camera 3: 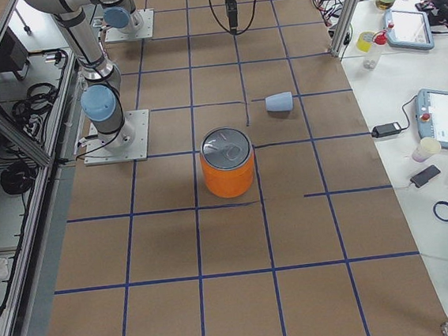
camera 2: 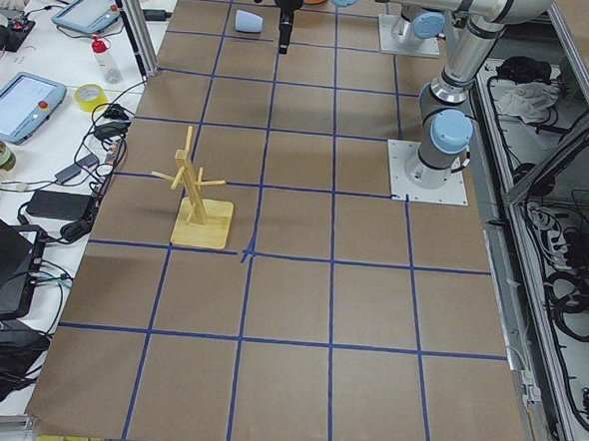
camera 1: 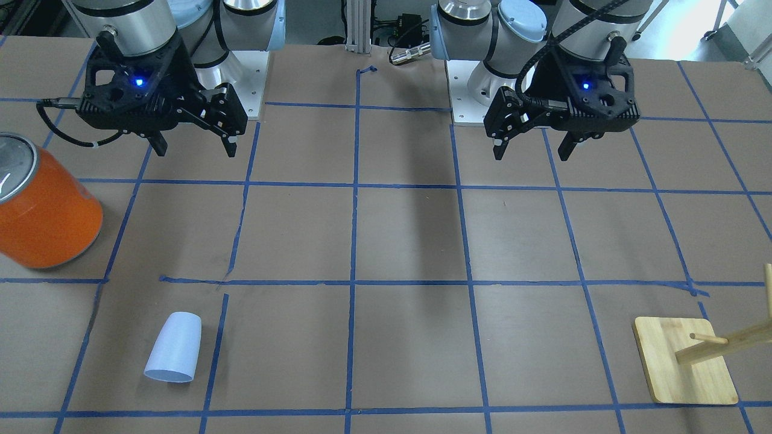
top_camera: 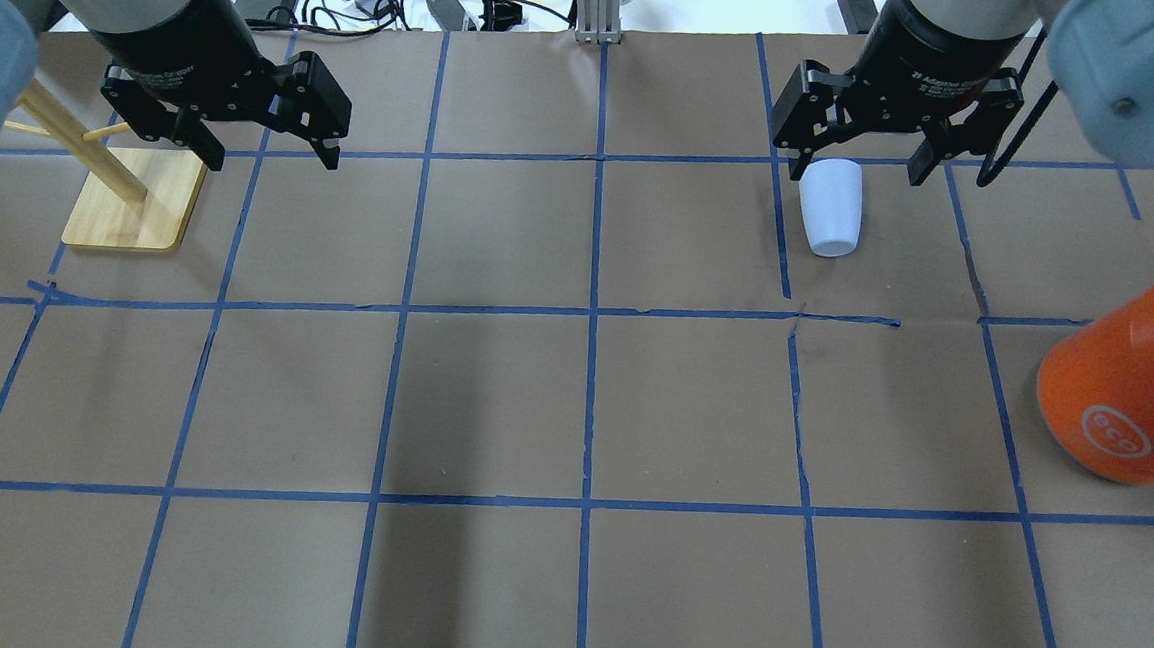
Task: Flip cup
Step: 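Move the right gripper down over the upside-down light-blue cup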
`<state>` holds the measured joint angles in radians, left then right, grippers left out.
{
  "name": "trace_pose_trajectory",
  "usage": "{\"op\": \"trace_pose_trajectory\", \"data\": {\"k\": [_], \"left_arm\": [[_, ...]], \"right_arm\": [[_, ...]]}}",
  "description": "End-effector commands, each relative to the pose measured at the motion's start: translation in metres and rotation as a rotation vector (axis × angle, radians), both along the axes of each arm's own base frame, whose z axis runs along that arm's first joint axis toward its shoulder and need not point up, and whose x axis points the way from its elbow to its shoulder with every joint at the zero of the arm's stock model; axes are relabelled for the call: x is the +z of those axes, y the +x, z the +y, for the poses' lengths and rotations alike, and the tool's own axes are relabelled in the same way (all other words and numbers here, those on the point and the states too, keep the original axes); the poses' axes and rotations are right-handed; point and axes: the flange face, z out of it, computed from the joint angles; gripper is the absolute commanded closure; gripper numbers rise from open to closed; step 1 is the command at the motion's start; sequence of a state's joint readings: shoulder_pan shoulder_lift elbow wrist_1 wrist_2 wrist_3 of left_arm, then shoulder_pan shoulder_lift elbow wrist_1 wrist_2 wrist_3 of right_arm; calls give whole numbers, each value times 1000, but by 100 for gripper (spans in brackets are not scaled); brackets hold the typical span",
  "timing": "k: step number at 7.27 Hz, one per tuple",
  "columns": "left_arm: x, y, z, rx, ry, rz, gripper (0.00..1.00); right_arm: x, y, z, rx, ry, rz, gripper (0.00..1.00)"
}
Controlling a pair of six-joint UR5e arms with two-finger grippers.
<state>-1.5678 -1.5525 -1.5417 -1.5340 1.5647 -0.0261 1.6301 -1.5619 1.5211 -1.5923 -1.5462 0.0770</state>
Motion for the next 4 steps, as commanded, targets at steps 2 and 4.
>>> {"op": "trace_pose_trajectory", "data": {"k": [2, 4], "left_arm": [[0, 0, 1, 0, 0, 0, 0], [0, 0, 2, 0, 0, 0, 0]], "right_arm": [[0, 0, 1, -1, 1, -2, 0], [0, 0, 1, 2, 1, 0, 0]]}}
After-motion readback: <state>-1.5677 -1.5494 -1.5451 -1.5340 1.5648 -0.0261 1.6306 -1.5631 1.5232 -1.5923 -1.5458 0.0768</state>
